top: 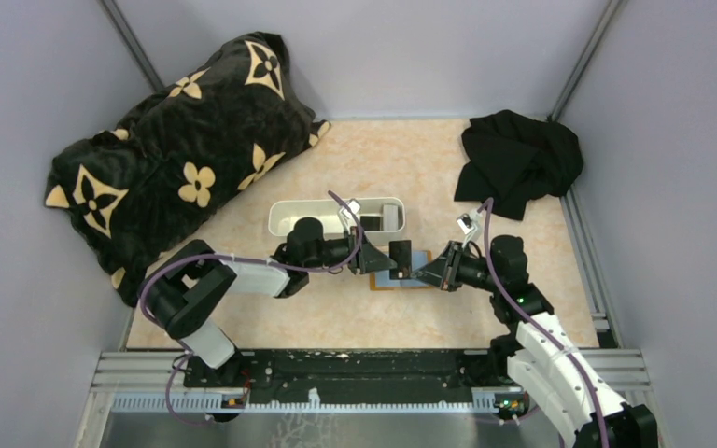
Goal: Take the credit cards out of the card holder
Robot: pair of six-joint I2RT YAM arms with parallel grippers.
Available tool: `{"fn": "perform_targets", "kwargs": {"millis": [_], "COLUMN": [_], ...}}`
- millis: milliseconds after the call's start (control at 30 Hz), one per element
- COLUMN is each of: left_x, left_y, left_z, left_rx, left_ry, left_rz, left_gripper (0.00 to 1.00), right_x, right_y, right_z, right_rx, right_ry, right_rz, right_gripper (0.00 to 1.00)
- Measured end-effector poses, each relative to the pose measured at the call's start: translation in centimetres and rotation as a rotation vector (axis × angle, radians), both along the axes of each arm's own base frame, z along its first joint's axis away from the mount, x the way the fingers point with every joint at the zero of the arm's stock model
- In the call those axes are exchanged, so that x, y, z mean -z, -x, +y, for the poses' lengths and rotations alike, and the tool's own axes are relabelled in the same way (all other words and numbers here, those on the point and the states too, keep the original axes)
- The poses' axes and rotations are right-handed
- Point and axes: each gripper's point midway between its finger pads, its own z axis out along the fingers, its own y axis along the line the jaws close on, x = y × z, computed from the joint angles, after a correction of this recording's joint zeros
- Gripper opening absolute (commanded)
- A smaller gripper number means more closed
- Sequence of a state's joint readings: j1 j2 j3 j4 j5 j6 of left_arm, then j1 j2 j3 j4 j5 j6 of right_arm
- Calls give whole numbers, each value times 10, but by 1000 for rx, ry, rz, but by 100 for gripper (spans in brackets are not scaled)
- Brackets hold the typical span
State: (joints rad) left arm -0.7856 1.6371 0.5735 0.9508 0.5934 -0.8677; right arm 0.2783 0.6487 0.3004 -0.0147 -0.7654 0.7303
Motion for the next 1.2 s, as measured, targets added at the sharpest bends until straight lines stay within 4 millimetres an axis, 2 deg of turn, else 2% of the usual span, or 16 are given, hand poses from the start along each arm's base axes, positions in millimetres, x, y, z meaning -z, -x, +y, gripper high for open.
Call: {"fn": "perform_targets", "kwargs": {"millis": [133, 167, 367, 400, 433, 467, 533, 600, 700, 800, 933, 1100, 1200], "left_x": [-3, -4, -10, -10, -10, -10, -10, -10, -4, -5, -35, -67, -72], "left_y": [-1, -1, 2, 2, 3, 3, 5, 6, 0, -23, -74, -144, -175], "left_z": [-1, -1, -2, -3, -3, -3, -3, -3, -2, -1, 12, 36, 43], "left_rx": [-4, -5, 12, 16, 20, 25, 34, 39, 28, -32, -178, -378, -447], "left_ry": [15, 21, 45, 46, 49, 52, 55, 52, 3, -93, -186, -349, -451], "left_rz": [7, 10, 13, 13, 14, 13, 14, 17, 31, 31, -7, -26, -21], "left_gripper": [3, 0, 0, 0, 0, 0, 0, 0, 0, 0, 0, 0, 0], "right_x": [3, 6, 18, 18, 18, 19, 20, 23, 25, 18, 13, 27, 35], "right_y": [0, 0, 0, 0, 0, 0, -1, -2, -11, -22, -32, -36, -37], "right_z": [0, -1, -3, -3, -3, -4, -4, -7, -18, -29, -37, -37, -37], "right_rx": [-1, 2, 17, 18, 19, 21, 25, 42, 110, 180, 225, 218, 215], "right_ry": [4, 9, 29, 29, 30, 32, 35, 61, 134, 197, 244, 280, 295], "right_rz": [4, 13, 47, 47, 46, 47, 49, 50, 41, -3, -29, 21, 49], "right_gripper": [0, 0, 0, 6, 17, 34, 50, 56, 57, 57, 57, 56, 56]}}
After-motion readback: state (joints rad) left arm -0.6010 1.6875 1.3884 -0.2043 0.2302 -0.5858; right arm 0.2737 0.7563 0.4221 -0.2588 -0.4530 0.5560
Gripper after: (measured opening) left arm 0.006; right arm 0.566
